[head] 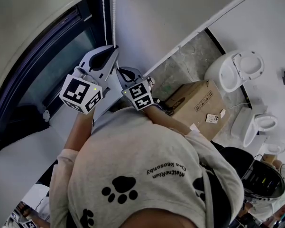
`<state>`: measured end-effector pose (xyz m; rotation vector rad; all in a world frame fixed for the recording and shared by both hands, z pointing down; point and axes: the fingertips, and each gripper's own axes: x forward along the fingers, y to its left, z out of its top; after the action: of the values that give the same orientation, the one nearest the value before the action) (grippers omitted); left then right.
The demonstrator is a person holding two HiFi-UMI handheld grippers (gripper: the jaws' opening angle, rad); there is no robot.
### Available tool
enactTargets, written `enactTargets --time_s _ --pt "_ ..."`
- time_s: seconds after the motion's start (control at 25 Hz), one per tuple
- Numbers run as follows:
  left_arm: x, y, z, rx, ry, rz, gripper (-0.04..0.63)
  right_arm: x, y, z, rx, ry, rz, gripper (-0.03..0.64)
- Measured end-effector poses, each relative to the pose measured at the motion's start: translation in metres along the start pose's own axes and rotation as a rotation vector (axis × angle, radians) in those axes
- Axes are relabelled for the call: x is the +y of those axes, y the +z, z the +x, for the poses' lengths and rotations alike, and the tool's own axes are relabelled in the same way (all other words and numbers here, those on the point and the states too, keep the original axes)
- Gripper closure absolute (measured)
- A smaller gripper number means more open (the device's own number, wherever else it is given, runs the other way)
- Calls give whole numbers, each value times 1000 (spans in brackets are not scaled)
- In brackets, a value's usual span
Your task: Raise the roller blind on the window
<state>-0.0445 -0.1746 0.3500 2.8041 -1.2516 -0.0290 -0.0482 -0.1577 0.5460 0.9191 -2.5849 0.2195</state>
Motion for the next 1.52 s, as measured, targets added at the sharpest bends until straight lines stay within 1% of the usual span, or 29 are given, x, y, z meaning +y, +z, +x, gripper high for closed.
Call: enactTargets --time_s 0.12,0.24,0.28,0.36,0.48,0.64,0.8,1.04,1.28,1.52 --pt "0 -1 1 -5 -4 -2 588 2 2 0 -11 -3 -11 604" --pt "3 -3 2 -7 -3 -4 588 2 8 -2 -49 2 -15 602" --pt "4 -4 3 -7 -2 -7 588 2 13 -3 -66 5 -10 594" --pt "6 -6 4 0 -2 -9 588 2 23 -7 -97 6 -4 524" --pt "7 -17 4 20 -3 -12 588 2 42 -17 -139 -7 -10 515" --pt "11 -36 3 53 1 -28 588 0 72 -36 -193 -30 -22 514" --pt "15 -49 2 67 6 -38 588 -1 102 -55 -255 -53 -60 514" --pt "19 -51 2 63 2 -41 588 -3 161 -80 -362 -78 -80 514" --pt "16 -54 0 54 4 -50 588 -10 219 -97 -431 -86 -100 514" --pt "5 -56 1 51 -26 -62 588 -10 270 -108 -504 -83 -108 515"
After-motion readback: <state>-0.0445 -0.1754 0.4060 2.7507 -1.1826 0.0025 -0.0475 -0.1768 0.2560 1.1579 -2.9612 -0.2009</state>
